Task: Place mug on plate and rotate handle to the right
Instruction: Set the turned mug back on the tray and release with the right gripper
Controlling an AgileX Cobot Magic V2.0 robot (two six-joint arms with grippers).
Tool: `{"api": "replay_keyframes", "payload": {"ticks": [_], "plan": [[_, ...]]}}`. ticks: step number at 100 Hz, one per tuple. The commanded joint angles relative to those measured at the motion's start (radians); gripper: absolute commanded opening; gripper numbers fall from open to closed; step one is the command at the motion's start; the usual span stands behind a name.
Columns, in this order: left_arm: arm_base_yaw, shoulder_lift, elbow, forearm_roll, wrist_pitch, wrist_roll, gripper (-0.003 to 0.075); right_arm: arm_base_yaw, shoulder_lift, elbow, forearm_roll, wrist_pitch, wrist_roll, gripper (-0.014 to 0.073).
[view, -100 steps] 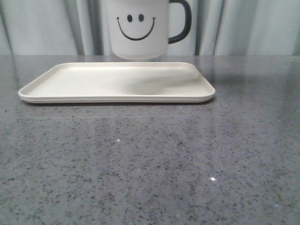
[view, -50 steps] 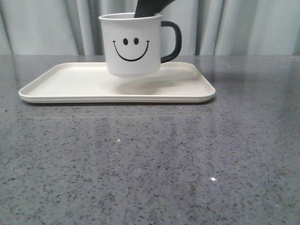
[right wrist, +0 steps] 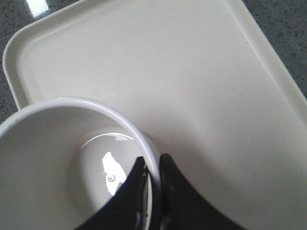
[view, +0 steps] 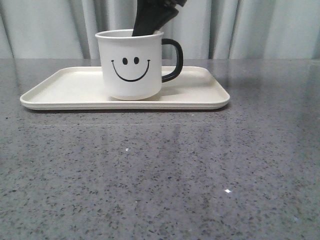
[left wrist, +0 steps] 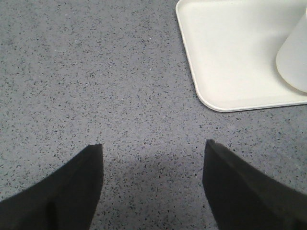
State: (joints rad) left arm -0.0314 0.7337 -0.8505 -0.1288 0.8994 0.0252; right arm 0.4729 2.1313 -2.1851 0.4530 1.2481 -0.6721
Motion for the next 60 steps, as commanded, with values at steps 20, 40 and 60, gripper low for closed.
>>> {"api": "replay_keyframes", "payload": {"ticks": [20, 40, 60], "plan": [[0.004, -0.003, -0.026, -0.013, -0.060, -0.008, 0.0442, -0.002, -0.060, -0.032, 0.041, -0.005, -0.011, -0.0062], [0.004, -0.003, -0.026, -0.013, -0.060, -0.008, 0.0442, -0.002, -0.060, -0.032, 0.038, -0.017, -0.011, -0.0062], [0.004, -0.003, -0.026, -0.013, -0.060, -0.008, 0.0442, -0.002, -0.054, -0.032, 0.034, -0.031, -0.011, -0.0062]]}}
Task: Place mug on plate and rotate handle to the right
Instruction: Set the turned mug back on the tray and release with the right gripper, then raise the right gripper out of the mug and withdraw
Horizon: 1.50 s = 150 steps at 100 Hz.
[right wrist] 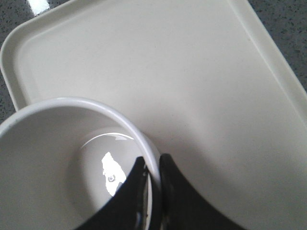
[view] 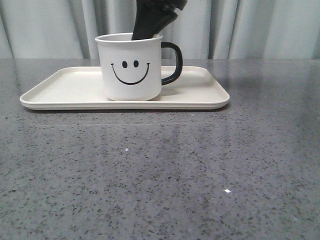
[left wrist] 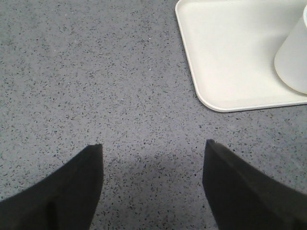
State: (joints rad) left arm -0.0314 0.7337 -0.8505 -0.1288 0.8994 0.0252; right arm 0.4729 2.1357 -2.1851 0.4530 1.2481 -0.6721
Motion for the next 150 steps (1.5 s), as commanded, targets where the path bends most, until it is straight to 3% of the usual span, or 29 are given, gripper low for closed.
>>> {"api": "replay_keyframes", "payload": {"ticks": [1, 62, 76, 103, 111, 150], "plan": [[0.004, -0.003, -0.026, -0.013, -0.060, -0.008, 0.0442, -0.002, -0.057, -0.032, 0.034, -0.031, -0.011, -0.0062], [0.004, -0.003, -0.026, -0.013, -0.059, -0.008, 0.0442, -0.003, -0.034, -0.032, 0.034, -0.036, -0.011, -0.0057], [0.004, -0.003, -0.026, -0.013, -0.059, -0.008, 0.0442, -0.005, -0.034, -0.032, 0.034, -0.034, -0.011, 0.0040], [0.004, -0.003, -0.026, -0.013, -0.059, -0.008, 0.0442, -0.008, -0.042, -0.032, 0.034, -0.058, 0.028, 0.0428], [0.004, -0.003, -0.026, -0.013, -0.059, -0.008, 0.0442, -0.014, -0.059, -0.032, 0.034, -0.078, 0.051, 0.0462], [0.004, -0.003, -0.026, -0.013, -0.059, -0.008, 0.0442, -0.117, -0.275, -0.032, -0.023, -0.074, 0.160, 0.0458]]}}
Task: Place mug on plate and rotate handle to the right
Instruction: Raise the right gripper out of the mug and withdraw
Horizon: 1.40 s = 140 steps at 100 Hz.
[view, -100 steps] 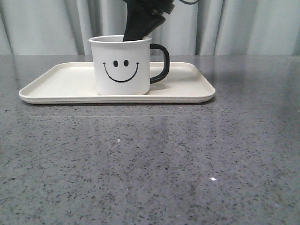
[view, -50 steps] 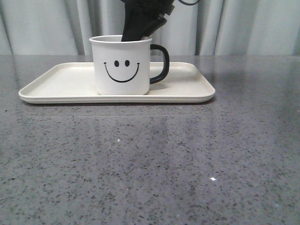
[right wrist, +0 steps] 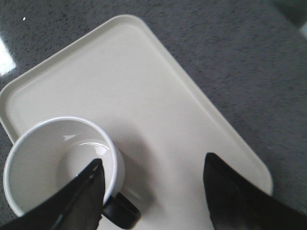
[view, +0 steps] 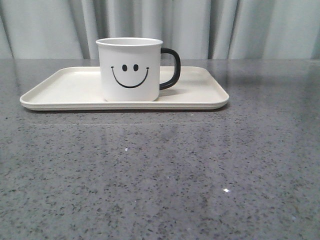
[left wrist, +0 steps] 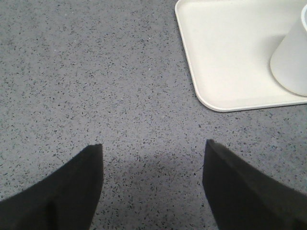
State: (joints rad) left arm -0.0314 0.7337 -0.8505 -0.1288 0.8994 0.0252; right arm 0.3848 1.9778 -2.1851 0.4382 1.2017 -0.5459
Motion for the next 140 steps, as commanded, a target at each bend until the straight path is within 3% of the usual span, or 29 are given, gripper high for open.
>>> {"api": "replay_keyframes", "payload": {"ticks": [1, 28, 52, 80, 102, 140], "plan": [[0.004, -0.003, -0.026, -0.013, -0.059, -0.008, 0.0442, -0.032, -0.126, -0.032, -0.010, -0.026, 0.043, 0.0459], [0.004, -0.003, -0.026, -0.013, -0.059, -0.008, 0.0442, -0.101, -0.345, 0.076, -0.120, -0.008, 0.119, 0.0457], [0.004, -0.003, -0.026, -0.013, -0.059, -0.008, 0.0442, -0.122, -0.665, 0.486, -0.291, -0.202, 0.178, 0.0457], [0.004, -0.003, -0.026, -0.013, -0.063, -0.008, 0.0442, -0.134, -0.979, 0.943, -0.293, -0.407, 0.223, 0.0457], [0.004, -0.003, -0.026, -0.013, -0.064, -0.008, 0.0442, -0.215, -1.186, 1.251, -0.293, -0.558, 0.237, 0.0457], [0.004, -0.003, -0.026, -0.013, -0.064, -0.008, 0.0442, -0.300, -1.496, 1.576, -0.293, -0.740, 0.308, 0.0457]]}}
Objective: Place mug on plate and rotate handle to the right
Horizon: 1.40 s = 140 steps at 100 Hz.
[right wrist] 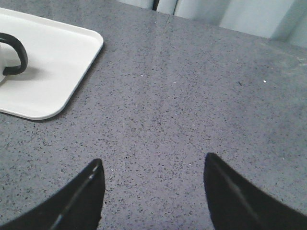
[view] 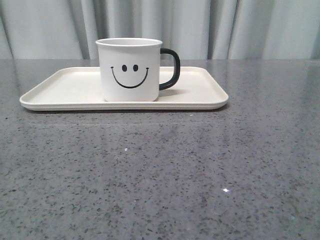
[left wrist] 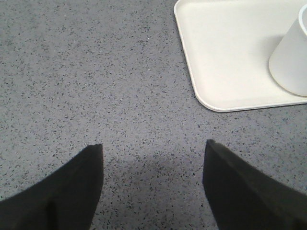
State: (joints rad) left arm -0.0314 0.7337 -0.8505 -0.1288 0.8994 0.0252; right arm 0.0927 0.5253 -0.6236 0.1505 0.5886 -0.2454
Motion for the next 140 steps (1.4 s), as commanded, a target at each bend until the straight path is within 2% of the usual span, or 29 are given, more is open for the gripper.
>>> {"api": "replay_keyframes", "payload": {"ticks": [1, 21, 28, 39, 51, 55, 63, 140], "plan": [[0.004, -0.003, -0.026, -0.013, -0.064, -0.008, 0.0442, -0.008, -0.050, 0.020, -0.005, -0.134, 0.008, 0.0457], [0.004, -0.003, -0.026, -0.013, -0.064, -0.008, 0.0438, -0.008, -0.081, 0.041, -0.005, -0.173, 0.008, 0.0457], [0.004, -0.003, -0.026, -0.013, -0.064, -0.008, 0.0401, -0.008, -0.081, 0.041, -0.005, -0.181, 0.008, 0.0455], [0.004, -0.003, -0.026, -0.013, -0.064, -0.008, 0.0253, -0.008, -0.081, 0.041, -0.005, -0.196, 0.008, 0.0364], [0.004, -0.003, -0.026, -0.013, -0.064, -0.008, 0.0030, -0.008, -0.081, 0.041, -0.005, -0.207, 0.008, 0.0150], [0.004, -0.003, -0.026, -0.013, -0.067, -0.008, -0.0022, -0.008, -0.081, 0.041, -0.005, -0.210, 0.008, 0.0069], [0.004, -0.003, -0.026, -0.013, -0.068, -0.008, -0.0020, -0.008, -0.081, 0.041, -0.005, -0.211, 0.008, -0.0074], [0.004, -0.003, -0.026, -0.013, -0.068, -0.008, -0.0020, -0.008, -0.081, 0.041, -0.005, -0.210, 0.008, -0.0065]]}}
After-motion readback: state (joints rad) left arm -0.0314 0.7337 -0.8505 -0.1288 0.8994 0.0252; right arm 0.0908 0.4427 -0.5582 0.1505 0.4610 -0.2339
